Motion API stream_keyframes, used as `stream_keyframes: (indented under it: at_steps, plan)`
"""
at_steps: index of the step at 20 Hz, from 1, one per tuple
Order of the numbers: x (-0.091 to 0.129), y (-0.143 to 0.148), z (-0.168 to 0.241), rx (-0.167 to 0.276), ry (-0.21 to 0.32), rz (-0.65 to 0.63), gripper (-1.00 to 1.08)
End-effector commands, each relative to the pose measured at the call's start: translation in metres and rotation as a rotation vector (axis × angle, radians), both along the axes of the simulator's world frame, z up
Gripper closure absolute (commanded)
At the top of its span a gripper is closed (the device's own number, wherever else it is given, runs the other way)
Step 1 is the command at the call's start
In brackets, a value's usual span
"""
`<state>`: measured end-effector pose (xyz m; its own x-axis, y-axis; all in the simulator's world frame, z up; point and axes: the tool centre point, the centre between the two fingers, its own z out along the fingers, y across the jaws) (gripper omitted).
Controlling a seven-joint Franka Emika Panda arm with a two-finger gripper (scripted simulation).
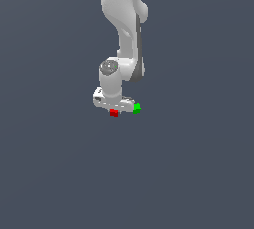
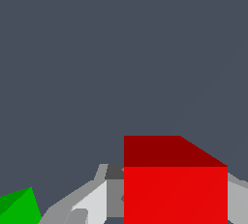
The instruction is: Stack the red cube on top of the green cube.
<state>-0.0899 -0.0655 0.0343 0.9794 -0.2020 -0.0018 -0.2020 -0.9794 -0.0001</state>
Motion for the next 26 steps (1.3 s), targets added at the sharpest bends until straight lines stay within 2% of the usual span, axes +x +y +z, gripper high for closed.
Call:
stream_keyframes:
  at_steps: [1, 14, 26]
  plan:
    - [0.000, 0.000, 0.011, 0.000, -0.001, 0.000, 1.08]
    - [0.000, 0.000, 0.080, 0.000, -0.002, -0.001, 1.08]
    - [0.000, 0.003, 0.084, -0.001, -0.002, 0.000, 1.08]
